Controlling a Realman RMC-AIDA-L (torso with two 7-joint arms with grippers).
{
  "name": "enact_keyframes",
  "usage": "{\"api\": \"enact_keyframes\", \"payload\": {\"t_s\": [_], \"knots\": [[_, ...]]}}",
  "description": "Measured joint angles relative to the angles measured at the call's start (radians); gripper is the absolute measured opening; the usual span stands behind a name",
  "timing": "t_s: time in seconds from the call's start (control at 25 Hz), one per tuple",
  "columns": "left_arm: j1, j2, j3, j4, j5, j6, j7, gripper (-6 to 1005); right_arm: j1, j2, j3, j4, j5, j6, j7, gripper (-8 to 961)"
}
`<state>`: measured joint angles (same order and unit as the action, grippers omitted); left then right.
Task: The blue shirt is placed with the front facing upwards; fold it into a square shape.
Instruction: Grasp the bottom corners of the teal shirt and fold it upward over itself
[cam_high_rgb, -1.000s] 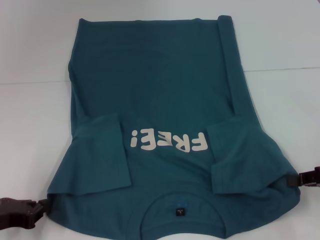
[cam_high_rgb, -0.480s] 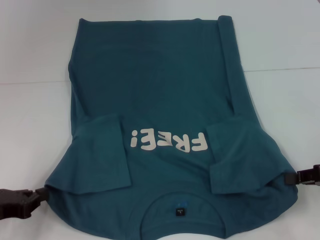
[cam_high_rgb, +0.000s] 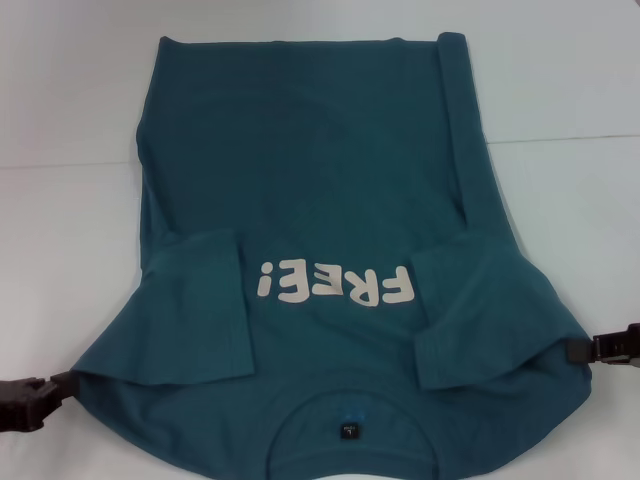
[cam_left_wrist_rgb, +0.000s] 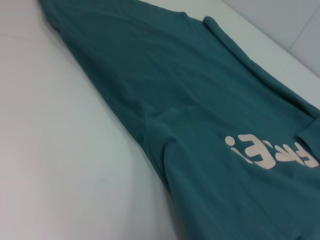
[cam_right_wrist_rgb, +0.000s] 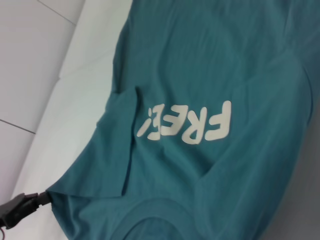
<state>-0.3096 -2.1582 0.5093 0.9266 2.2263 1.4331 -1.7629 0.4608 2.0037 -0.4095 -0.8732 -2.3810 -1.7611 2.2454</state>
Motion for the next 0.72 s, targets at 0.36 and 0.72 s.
{"api": "enact_keyframes", "payload": {"t_s": [0.36,0.72], "knots": [[-0.001,0.019,-0.024,0.009,-0.007,0.072,-0.094,1,-0.014,0.005,0.015,0.002,0.029,-0.044,0.007,34],[-0.005,0.042,-0.152,0.002,-0.011,0.179,-0.092,1,-0.065,-0.005,0.071,0.009,0.03,-0.062,0.009,34]]}}
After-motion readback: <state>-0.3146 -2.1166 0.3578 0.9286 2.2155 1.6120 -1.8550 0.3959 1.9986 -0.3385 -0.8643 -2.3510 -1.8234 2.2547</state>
